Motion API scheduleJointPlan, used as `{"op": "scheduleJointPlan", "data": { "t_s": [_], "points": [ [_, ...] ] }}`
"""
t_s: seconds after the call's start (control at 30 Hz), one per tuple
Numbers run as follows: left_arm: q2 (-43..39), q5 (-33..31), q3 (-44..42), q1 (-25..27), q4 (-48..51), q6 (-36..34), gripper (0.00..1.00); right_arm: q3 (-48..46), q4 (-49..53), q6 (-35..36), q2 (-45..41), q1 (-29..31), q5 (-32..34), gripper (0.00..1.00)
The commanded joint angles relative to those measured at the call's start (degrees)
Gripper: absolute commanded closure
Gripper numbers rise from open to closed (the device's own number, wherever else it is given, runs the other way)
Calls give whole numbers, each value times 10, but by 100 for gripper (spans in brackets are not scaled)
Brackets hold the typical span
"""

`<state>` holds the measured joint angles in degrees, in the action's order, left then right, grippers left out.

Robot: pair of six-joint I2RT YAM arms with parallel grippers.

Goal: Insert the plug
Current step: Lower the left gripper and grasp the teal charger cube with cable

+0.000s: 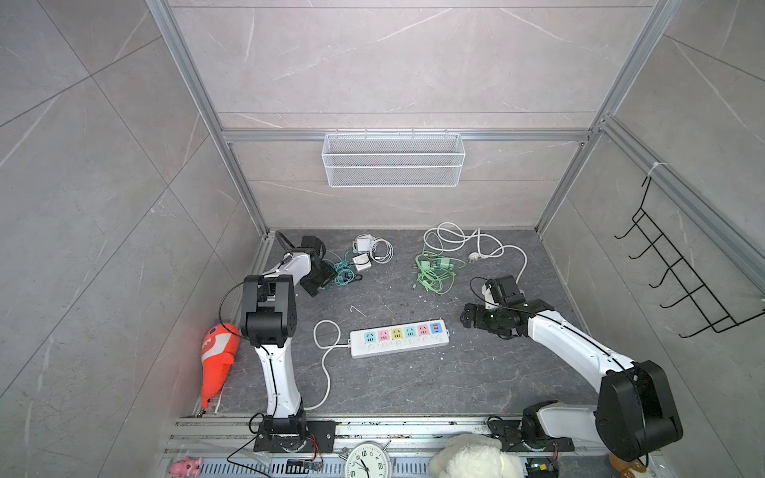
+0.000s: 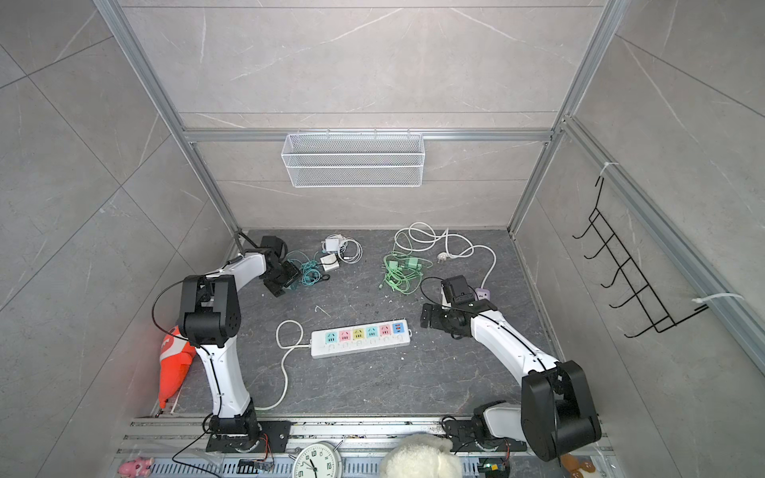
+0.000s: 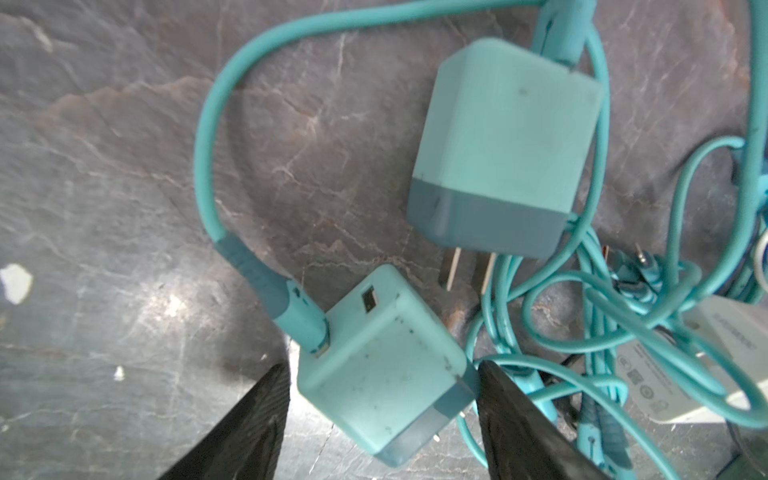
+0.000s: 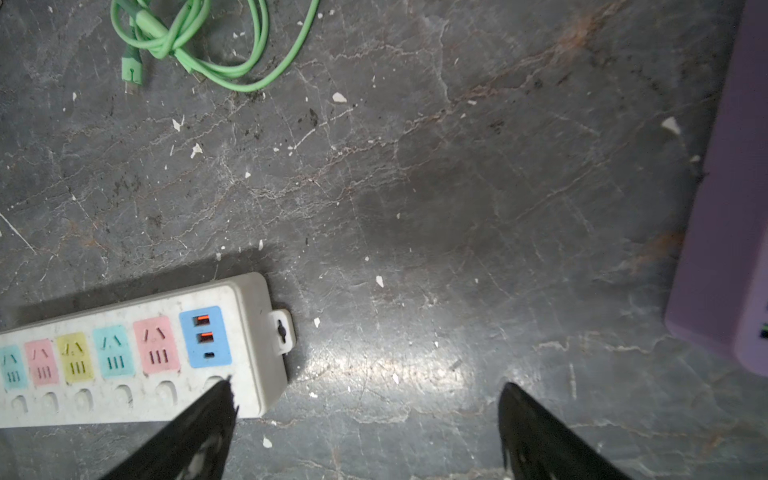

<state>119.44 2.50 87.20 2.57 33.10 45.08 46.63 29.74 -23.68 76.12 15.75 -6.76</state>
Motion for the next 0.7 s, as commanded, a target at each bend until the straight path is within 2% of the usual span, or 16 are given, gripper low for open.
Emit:
{"op": "scheduleJointPlan", "data": {
  "t_s": [0.0,0.23,0.67],
  "points": [
    [3,-19,9,-5,6,28,26,16,-2,24,10,3,-10,1],
    [16,-35,27,-6,19,50,27,15,-3,36,14,3,-25,1],
    [8,-43,5,-5,27,52,47,15,-15,50,26,3,-37,1]
  ]
}}
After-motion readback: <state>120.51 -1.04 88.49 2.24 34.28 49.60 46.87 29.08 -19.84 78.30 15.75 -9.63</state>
